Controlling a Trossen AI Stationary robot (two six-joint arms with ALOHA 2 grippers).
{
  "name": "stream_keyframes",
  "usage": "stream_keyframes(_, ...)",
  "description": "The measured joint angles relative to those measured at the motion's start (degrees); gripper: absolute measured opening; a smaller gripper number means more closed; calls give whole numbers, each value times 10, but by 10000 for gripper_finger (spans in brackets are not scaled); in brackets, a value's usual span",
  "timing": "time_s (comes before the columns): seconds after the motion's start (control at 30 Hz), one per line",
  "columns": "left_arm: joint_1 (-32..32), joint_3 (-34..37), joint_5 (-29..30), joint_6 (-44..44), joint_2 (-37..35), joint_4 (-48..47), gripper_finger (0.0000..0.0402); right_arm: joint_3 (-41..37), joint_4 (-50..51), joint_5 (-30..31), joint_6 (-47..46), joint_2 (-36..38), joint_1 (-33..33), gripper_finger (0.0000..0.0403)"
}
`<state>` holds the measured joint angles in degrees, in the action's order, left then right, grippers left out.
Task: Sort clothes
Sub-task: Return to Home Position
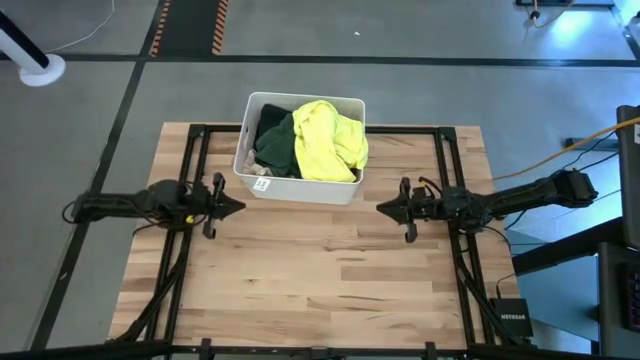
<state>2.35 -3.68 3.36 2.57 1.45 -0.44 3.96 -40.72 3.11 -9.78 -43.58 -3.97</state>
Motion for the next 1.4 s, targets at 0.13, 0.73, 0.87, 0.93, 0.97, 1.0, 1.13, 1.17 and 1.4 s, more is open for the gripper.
stream_keyframes(0.13,-33,15,-52,-4,-5,-2,13,-32,-27,-6,-2,0,0,46)
stream_keyframes(0.73,-81,31,-47,-27,-2,13,13,-35,106,-143,-5,122,153,46)
stream_keyframes(0.87,-81,31,-47,-27,-2,13,13,-35,146,-141,-6,175,170,46)
stream_keyframes(0.93,-81,31,-47,-26,-2,13,13,-35,171,-121,-12,203,173,46)
stream_keyframes(0.97,-81,31,-47,-26,-2,13,13,-35,186,-109,-15,216,172,46)
stream_keyframes(1.0,-81,31,-47,-26,-2,13,13,-35,202,-99,-16,229,171,46)
stream_keyframes(1.13,-81,31,-47,-26,-2,12,13,-35,255,-87,-19,280,171,46)
stream_keyframes(1.17,-81,31,-47,-26,-2,12,13,-35,266,-87,-19,294,171,46)
stream_keyframes(1.4,-81,31,-47,-24,-2,12,13,-35,353,-76,-19,394,171,46)
